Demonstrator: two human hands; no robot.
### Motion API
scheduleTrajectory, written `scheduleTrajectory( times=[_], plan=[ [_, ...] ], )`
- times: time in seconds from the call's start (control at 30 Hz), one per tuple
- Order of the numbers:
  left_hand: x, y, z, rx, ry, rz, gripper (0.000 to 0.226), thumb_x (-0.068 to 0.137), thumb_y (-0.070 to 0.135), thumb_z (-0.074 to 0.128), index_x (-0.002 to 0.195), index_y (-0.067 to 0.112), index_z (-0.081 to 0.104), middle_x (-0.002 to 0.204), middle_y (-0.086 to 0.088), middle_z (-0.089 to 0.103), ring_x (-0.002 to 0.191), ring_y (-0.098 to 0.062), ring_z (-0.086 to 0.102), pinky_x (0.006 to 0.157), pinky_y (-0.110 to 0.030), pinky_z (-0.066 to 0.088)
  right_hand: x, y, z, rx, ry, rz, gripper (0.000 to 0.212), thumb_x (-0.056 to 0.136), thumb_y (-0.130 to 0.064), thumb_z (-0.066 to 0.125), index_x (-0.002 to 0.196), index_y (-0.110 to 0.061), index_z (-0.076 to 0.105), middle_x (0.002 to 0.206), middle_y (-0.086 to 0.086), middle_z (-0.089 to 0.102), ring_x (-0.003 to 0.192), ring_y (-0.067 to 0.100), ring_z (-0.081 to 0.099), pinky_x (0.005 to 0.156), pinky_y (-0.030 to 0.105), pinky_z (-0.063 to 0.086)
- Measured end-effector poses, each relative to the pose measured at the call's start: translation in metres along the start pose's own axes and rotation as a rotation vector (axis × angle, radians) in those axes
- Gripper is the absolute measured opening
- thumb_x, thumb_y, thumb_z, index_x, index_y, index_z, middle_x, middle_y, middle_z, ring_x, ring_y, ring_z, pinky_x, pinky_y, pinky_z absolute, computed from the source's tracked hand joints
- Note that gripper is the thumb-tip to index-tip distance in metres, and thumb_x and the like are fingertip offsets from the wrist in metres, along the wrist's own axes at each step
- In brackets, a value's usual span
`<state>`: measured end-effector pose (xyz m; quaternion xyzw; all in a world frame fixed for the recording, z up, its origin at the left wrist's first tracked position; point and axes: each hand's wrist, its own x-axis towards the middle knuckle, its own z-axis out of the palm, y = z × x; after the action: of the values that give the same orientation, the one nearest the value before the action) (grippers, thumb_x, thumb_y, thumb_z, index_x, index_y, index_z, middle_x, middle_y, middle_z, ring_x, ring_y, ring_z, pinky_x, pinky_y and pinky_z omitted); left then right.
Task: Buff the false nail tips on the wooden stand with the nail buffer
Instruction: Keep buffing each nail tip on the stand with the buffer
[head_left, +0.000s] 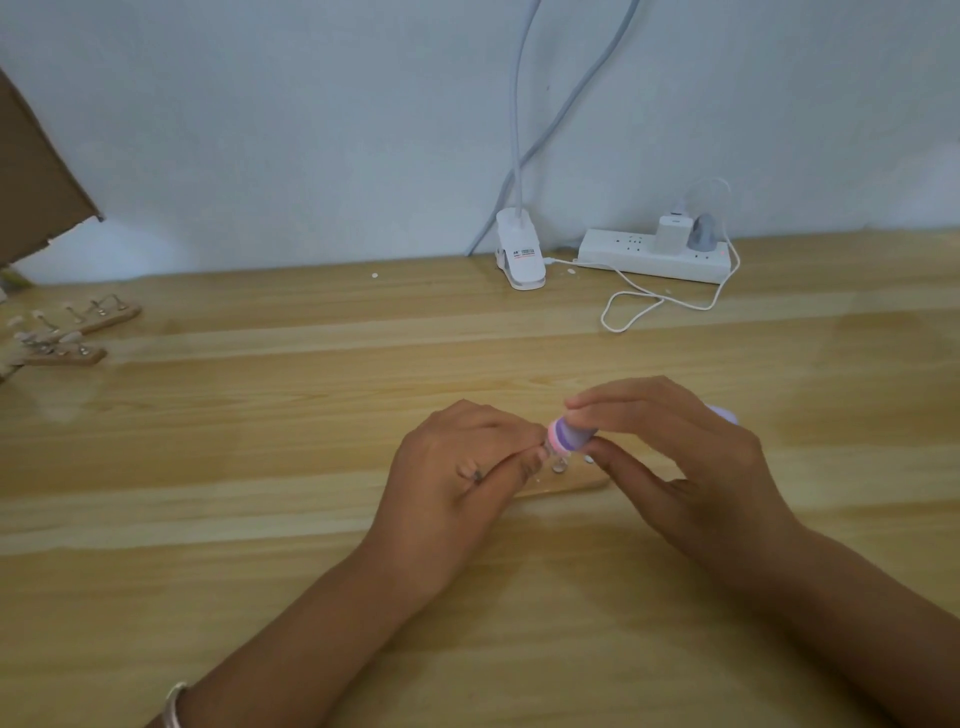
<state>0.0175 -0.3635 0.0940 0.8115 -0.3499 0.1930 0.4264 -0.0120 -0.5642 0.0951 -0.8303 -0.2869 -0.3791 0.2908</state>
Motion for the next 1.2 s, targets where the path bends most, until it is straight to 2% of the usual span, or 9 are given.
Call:
scheduleTrajectory(
  times=[0.13,0.23,0.4,0.6,0.7,0.83,1.03,1.13,1.2],
  plan=[
    [0.001,0.0,0.0,0.022,-0.003,0.051,0.014,0.089,0.02,0.065,0.091,0.016,0.078,0.091,0.009,0.074,0.083,-0.015,0.066,0.07,-0.042,0.051,-0.001,-0.002,0.006,-0.018,-0.035,-0.122,0.016,0.087,0.009,0.067,0.098,0.0,0.075,0.106,0.007,0.072,0.103,0.016,0.066,0.095,0.013,0.04],
    [0.001,0.0,-0.001,0.03,-0.003,0.018,0.012,0.087,0.018,0.067,0.089,0.019,0.078,0.09,0.011,0.072,0.082,-0.014,0.065,0.071,-0.041,0.051,0.0,0.006,0.0,-0.033,-0.036,-0.069,0.021,0.083,0.015,0.071,0.099,0.001,0.075,0.105,0.009,0.072,0.099,0.02,0.069,0.091,0.019,0.047],
    [0.001,0.0,-0.002,0.047,-0.015,0.031,0.018,0.09,0.028,0.061,0.094,0.02,0.077,0.092,0.011,0.073,0.083,-0.011,0.063,0.072,-0.038,0.05,-0.002,-0.002,0.007,-0.007,-0.06,-0.173,0.019,0.089,0.013,0.062,0.096,0.001,0.075,0.105,0.01,0.071,0.103,0.02,0.066,0.096,0.019,0.044],
    [0.0,0.0,-0.002,0.039,-0.009,0.01,0.014,0.089,0.024,0.064,0.092,0.021,0.078,0.091,0.012,0.072,0.084,-0.01,0.063,0.073,-0.035,0.049,-0.001,0.003,0.004,-0.075,-0.027,-0.122,0.017,0.087,0.012,0.068,0.096,0.0,0.076,0.104,0.009,0.072,0.099,0.019,0.068,0.093,0.015,0.042],
    [0.0,0.0,-0.002,0.012,-0.001,0.01,0.017,0.09,0.026,0.062,0.092,0.019,0.078,0.091,0.01,0.073,0.083,-0.01,0.063,0.072,-0.034,0.049,-0.002,-0.001,0.008,-0.029,-0.062,-0.211,0.019,0.095,0.009,0.058,0.096,0.001,0.075,0.105,0.01,0.071,0.101,0.022,0.067,0.093,0.021,0.045],
    [0.001,0.002,-0.002,-0.012,0.016,-0.043,0.013,0.086,0.018,0.067,0.091,0.02,0.079,0.09,0.013,0.073,0.085,-0.009,0.063,0.073,-0.034,0.051,0.0,0.01,0.0,-0.085,-0.037,-0.142,0.02,0.083,0.016,0.071,0.095,0.0,0.075,0.102,0.01,0.071,0.096,0.024,0.069,0.086,0.027,0.051],
    [0.001,0.003,-0.003,-0.032,-0.001,-0.055,0.014,0.087,0.021,0.066,0.093,0.018,0.079,0.092,0.01,0.074,0.086,-0.008,0.065,0.076,-0.031,0.05,-0.002,0.003,0.004,-0.09,-0.062,-0.214,0.019,0.095,0.008,0.06,0.095,-0.003,0.075,0.104,0.007,0.071,0.1,0.02,0.066,0.095,0.015,0.04],
    [0.002,0.003,-0.002,-0.04,-0.001,-0.075,0.013,0.086,0.019,0.066,0.089,0.018,0.079,0.09,0.012,0.074,0.084,-0.005,0.064,0.075,-0.028,0.05,0.0,0.01,-0.001,-0.093,-0.039,-0.144,0.02,0.084,0.015,0.07,0.094,-0.001,0.075,0.101,0.009,0.071,0.095,0.024,0.068,0.085,0.028,0.051],
    [0.001,0.003,-0.002,-0.057,-0.005,-0.067,0.014,0.086,0.02,0.066,0.091,0.017,0.079,0.089,0.011,0.074,0.083,-0.005,0.065,0.074,-0.031,0.051,-0.001,0.006,0.004,-0.077,-0.041,-0.167,0.017,0.088,0.013,0.067,0.095,0.0,0.075,0.102,0.009,0.07,0.097,0.023,0.067,0.089,0.025,0.049]
  ],
)
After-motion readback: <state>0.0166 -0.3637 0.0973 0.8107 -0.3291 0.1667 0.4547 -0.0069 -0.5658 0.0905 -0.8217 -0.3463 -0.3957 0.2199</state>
